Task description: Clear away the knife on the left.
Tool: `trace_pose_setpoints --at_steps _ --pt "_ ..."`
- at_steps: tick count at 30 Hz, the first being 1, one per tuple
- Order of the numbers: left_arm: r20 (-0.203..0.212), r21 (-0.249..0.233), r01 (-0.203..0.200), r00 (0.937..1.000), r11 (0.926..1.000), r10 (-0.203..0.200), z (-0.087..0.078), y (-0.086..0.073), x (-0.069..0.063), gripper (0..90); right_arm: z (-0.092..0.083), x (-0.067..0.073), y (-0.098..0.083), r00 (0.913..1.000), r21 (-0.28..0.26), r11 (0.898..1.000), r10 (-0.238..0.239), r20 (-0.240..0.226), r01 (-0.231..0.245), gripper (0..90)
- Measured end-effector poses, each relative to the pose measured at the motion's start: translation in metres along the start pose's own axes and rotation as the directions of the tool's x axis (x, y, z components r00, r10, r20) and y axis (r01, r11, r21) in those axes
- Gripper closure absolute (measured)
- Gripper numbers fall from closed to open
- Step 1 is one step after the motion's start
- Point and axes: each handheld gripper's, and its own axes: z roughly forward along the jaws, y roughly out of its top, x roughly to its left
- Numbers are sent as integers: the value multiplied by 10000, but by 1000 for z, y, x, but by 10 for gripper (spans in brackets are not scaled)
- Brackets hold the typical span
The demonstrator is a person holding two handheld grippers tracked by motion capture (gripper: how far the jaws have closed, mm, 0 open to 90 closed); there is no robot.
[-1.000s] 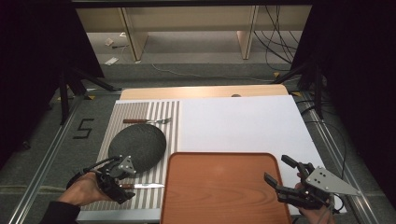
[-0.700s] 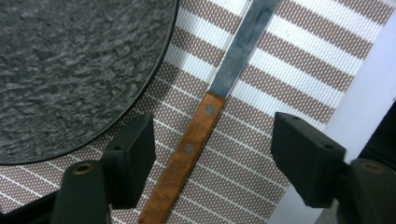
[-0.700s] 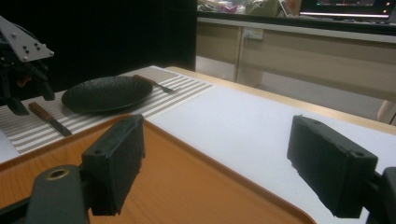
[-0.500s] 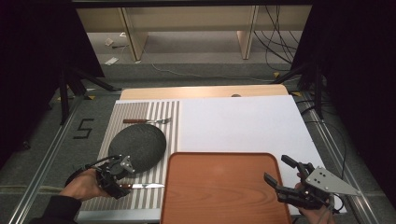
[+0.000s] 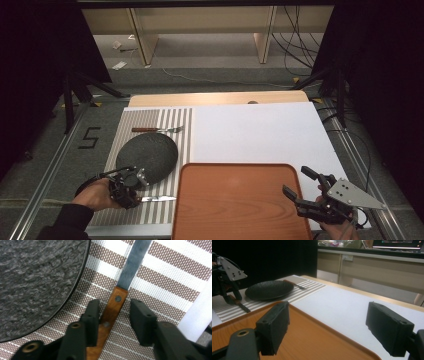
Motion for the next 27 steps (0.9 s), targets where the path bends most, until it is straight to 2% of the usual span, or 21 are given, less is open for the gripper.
trace_pose_setpoints --at_steps 1,5,8,13,16,18,23,25,26,27 --pt "86 151 -79 9999 9999 77 1 1 0 657 0 0 0 10000 4 10000 -4 2 4 201" --pt "184 259 -311 9994 9992 306 2 3 -2 748 0 0 0 10000 2 10000 -1 3 1 201" --pt "142 287 -497 9987 9984 493 1 4 -2 763 0 0 0 10000 2 10000 -10 1 10 201" --pt "195 193 -462 9988 9987 459 1 2 -2 769 0 0 0 10000 8 10000 -11 4 11 201" --pt "333 -25 -182 9993 9998 182 -2 -1 -3 771 0 0 0 10000 12 10000 -20 6 20 201" --pt "499 -158 -94 9987 9998 102 -5 -3 -3 771 0 0 0 10000 23 10000 -24 -2 24 201" --pt "589 -536 92 9982 9985 -61 -14 -6 -3 771 0 0 0 10000 24 10000 -28 5 28 201" --pt "743 -898 374 9968 9953 -307 -21 -7 -4 771 0 0 0 10000 26 10000 -30 10 30 201" --pt "743 -898 374 9968 9953 -307 -21 -7 -4 771 0 0 0 10000 26 10000 -30 10 30 201" --pt "827 -1151 636 9951 9913 -542 -25 -8 -5 771 0 0 0 10000 24 10000 -26 7 26 201"
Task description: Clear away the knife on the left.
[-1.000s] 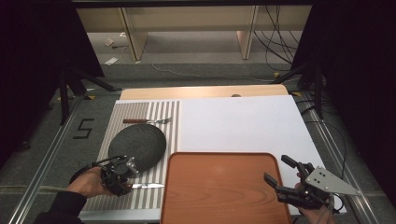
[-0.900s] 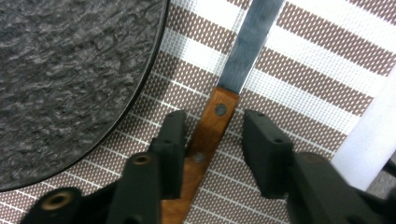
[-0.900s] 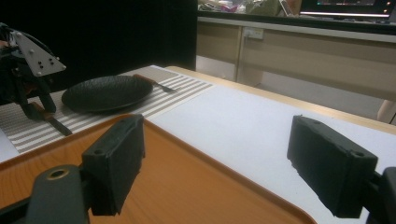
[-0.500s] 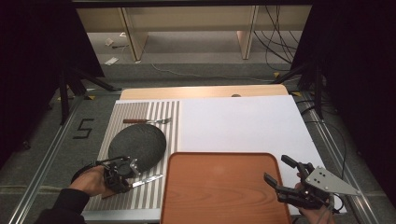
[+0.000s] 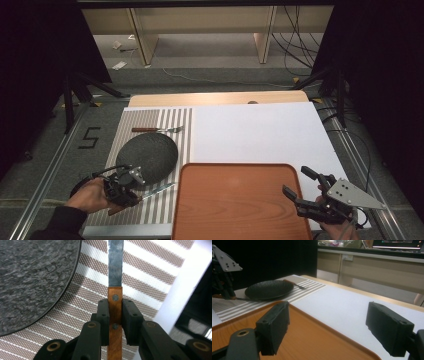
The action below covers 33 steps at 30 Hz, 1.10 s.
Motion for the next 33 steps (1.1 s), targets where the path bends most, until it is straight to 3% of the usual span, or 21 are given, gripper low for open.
trace_pose_setpoints --at_steps 2,4,5,7,8,9,10,12,13,14,15,16,17,19,20,26,33 --pt "72 -152 153 9999 9998 -152 -2 0 0 771 0 0 0 10000 22 10000 -6 -2 6 201" --pt "515 -726 597 9971 9956 -561 -6 1 -3 771 0 0 0 10000 -9 10000 -12 5 12 201" --pt "515 -726 597 9971 9956 -561 -6 1 -3 771 0 0 0 10000 -9 10000 -12 5 12 201" --pt "812 -1341 1168 9910 9841 -1066 -9 5 -7 771 0 0 0 10000 1 10000 -4 4 4 201" --pt "812 -1341 1168 9910 9841 -1066 -9 5 -7 771 0 0 0 10000 1 10000 -4 4 4 201" --pt "1052 -1874 1559 9848 9698 -1379 -11 9 -9 771 0 0 0 10000 -3 10000 -9 4 9 201" --pt "1052 -1874 1559 9848 9698 -1379 -11 9 -9 771 0 0 0 10000 -8 10000 -27 2 27 201" --pt "1255 -2282 1733 9811 9581 -1476 -13 13 -12 771 0 0 0 10000 -10 10000 -26 2 26 201" --pt "1407 -2634 1978 9762 9442 -1652 -15 18 -14 771 0 0 0 10000 -17 10000 -7 0 7 201" --pt "1453 -2811 2056 9746 9374 -1702 -16 20 -15 771 0 0 0 10000 -9 10000 -17 4 17 201" --pt "1453 -2811 2056 9746 9374 -1702 -16 20 -15 771 0 0 0 10000 -9 10000 -17 4 17 201" --pt "1510 -3012 2151 9727 9290 -1763 -17 21 -16 771 0 0 0 10000 -24 10000 -29 -1 29 201" --pt "1652 -3263 2378 9673 9149 -1925 -18 24 -17 771 0 0 0 10000 -16 10000 -28 2 28 201" --pt "1673 -3327 2414 9665 9116 -1949 -19 26 -18 771 0 0 0 10000 -22 10000 -22 -6 22 201" --pt "1777 -3483 2592 9618 9008 -2080 -18 29 -20 771 0 0 0 10000 -14 10000 -14 -6 14 201" --pt "1863 -3567 2777 9568 8920 -2233 -19 38 -27 771 0 0 0 10000 -28 10000 -12 -9 12 201" --pt "2058 -3462 2634 9577 9004 -2010 -17 52 -35 771 0 0 0 10000 17 10000 14 -21 -14 201"
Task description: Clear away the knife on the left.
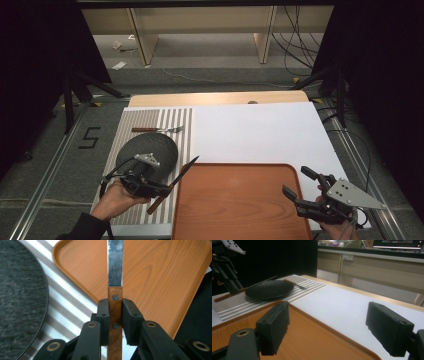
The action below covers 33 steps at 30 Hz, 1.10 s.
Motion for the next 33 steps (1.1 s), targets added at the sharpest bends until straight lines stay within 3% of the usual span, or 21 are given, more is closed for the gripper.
trace_pose_setpoints --at_steps 10,33 --pt "312 95 -173 9994 9998 170 15 12 -13 770 0 0 0 10000 -18 10000 -12 -8 12 201" --pt "613 993 -585 9967 9933 526 55 35 -36 770 -1 0 0 10000 -20 10000 -30 -1 30 201"
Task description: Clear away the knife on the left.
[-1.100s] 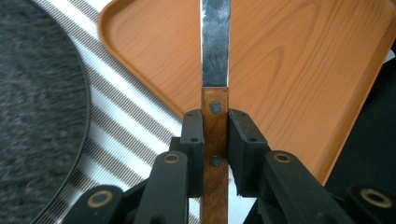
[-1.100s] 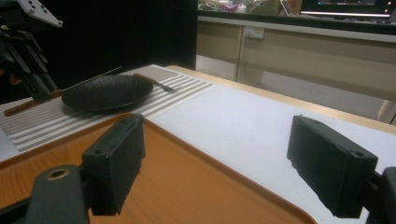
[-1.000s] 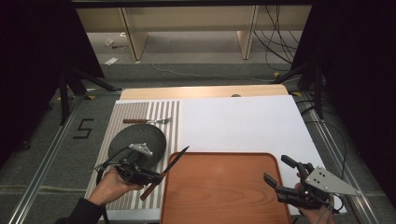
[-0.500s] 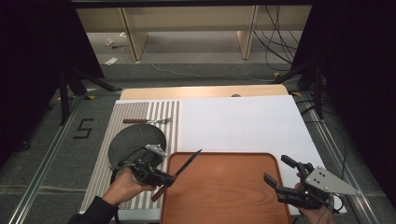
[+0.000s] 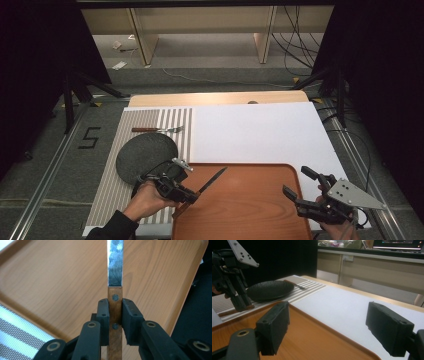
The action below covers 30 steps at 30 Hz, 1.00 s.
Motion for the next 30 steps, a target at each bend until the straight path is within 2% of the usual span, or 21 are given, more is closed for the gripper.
trace_pose_setpoints --at_steps 4,15,18,24,30 --pt "98 245 -13 10000 9997 11 9 2 -3 770 0 0 0 10000 -18 10000 7 -2 -7 201" --pt "511 674 354 9979 9971 -389 29 3 -6 770 0 0 0 10000 1 10000 1 -7 -1 201" --pt "587 901 584 9962 9942 -638 36 3 -5 771 0 0 0 10000 9 10000 -1 -5 1 201" --pt "692 1322 789 9937 9881 -886 46 3 -5 771 0 1 0 10000 -9 10000 -9 -16 9 201" --pt "749 1528 1061 9901 9825 -1186 52 2 -2 770 0 1 0 10000 1 10000 -18 -41 18 202"
